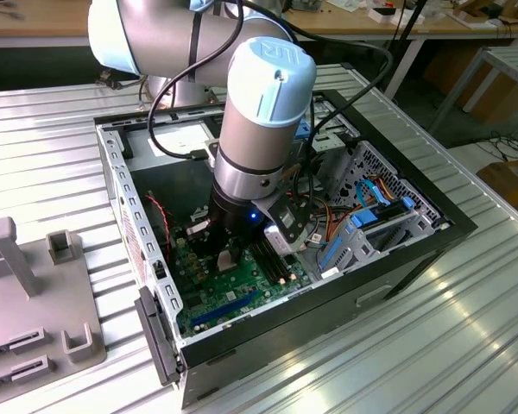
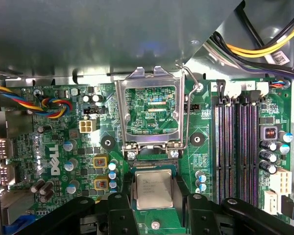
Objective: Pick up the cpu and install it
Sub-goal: 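Place the cpu into insertion slot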
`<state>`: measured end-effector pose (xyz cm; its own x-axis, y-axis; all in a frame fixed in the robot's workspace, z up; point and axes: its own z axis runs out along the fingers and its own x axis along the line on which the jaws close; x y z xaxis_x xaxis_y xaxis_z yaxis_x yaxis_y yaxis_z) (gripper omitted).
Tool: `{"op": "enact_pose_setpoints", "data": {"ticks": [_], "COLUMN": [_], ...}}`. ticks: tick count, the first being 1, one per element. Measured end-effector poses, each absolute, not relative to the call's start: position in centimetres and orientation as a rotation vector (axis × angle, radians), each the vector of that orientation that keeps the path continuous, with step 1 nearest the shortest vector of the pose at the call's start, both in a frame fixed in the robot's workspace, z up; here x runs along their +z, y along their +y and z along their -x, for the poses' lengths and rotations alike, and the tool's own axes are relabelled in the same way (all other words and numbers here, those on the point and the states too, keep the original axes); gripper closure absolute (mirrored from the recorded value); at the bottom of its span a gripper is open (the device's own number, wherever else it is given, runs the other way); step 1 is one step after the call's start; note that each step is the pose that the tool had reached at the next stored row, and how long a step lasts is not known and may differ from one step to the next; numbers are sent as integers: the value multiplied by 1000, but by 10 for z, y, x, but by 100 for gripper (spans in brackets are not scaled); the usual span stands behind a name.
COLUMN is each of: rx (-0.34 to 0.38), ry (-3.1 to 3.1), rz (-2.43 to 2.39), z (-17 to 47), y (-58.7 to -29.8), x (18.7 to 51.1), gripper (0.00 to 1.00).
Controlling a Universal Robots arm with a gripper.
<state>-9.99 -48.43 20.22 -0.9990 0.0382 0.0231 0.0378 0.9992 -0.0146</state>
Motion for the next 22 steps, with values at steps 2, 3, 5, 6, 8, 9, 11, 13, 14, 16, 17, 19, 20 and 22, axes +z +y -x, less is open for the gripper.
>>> {"op": "enact_pose_setpoints", "data": {"ticks": [2,3,5,6,8,9,11,13,14,16,17,19,20,22], "rx": [22,22,22,22,22,22,22,22,22,22,22,22,22,22], "ry": [-3118,-3118,-3118,-3118,-3118,-3118,-3118,-3118,-3118,-3118,-3118,-3118,-3118,-3118], "rz": [59,59,59,60,59,59,59,59,59,59,59,59,59,59], "z": [100,100,100,100,99,99,99,99,99,99,99,99,99,99], "y": [-484,-484,-484,-484,-484,-484,-484,-484,-484,-484,-484,-484,-484,-484], "x": [202,202,202,202,202,202,202,202,202,202,202,202,202,202], "gripper": [56,56,56,56,56,56,56,56,56,56,56,56,56,55]}}
